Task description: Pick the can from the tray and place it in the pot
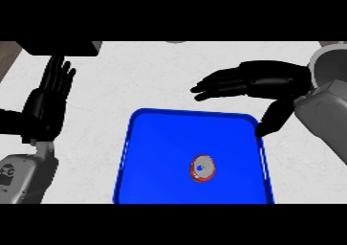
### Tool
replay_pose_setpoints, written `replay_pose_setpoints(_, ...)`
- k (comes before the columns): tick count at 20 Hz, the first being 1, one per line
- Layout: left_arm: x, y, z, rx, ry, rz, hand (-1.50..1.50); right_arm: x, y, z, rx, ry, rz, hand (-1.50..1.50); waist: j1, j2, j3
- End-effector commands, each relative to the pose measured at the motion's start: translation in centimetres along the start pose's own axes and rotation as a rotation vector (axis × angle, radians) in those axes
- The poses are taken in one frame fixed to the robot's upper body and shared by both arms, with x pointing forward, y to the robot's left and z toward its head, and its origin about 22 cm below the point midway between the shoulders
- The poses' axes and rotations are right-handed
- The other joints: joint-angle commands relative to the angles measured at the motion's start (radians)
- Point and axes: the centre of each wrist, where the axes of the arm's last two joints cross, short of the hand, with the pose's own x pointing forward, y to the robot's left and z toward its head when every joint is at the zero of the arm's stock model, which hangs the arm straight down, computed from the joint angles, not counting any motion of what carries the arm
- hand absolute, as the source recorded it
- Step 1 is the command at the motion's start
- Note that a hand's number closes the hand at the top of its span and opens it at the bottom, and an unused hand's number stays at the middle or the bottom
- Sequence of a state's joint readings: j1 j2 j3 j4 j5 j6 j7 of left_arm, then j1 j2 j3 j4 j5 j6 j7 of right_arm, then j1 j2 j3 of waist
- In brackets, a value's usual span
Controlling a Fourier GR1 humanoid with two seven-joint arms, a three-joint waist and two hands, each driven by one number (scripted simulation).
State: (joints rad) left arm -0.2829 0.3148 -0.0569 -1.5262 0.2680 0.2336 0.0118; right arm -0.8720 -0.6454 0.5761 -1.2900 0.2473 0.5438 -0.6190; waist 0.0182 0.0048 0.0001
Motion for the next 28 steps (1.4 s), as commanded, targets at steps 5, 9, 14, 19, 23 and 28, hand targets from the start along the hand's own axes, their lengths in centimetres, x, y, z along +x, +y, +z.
replay_pose_setpoints(5, -0.4, 1.2, 0.3, 0.021, 0.018, -0.009, 0.0, 2.0, 2.8, -3.5, 0.219, 0.0, 0.011, -1.5, -0.018, -0.007, 0.0)
replay_pose_setpoints(9, 0.4, 0.2, 0.5, 0.008, 0.001, 0.003, 0.0, 1.3, 2.3, -4.6, 0.248, 0.079, 0.02, -1.5, -0.009, -0.005, 0.0)
replay_pose_setpoints(14, -1.3, 0.6, 0.8, 0.013, -0.012, -0.017, 0.0, 0.8, 5.4, -4.6, 0.31, 0.083, 0.007, -1.5, -0.014, -0.003, 0.0)
replay_pose_setpoints(19, 0.1, 1.9, 0.7, 0.017, -0.011, -0.012, 0.0, 1.0, 8.2, -5.9, 0.293, 0.041, 0.041, -1.5, -0.011, -0.003, 0.0)
replay_pose_setpoints(23, 1.0, 0.0, 0.5, 0.001, 0.001, 0.004, 0.0, 1.4, 7.3, -6.1, 0.254, -0.009, 0.012, -1.5, -0.011, -0.004, 0.0)
replay_pose_setpoints(28, -0.1, 1.8, 0.4, 0.022, 0.008, -0.015, 0.0, 1.9, 8.6, -5.8, 0.244, 0.064, 0.059, -1.5, -0.015, -0.005, 0.0)
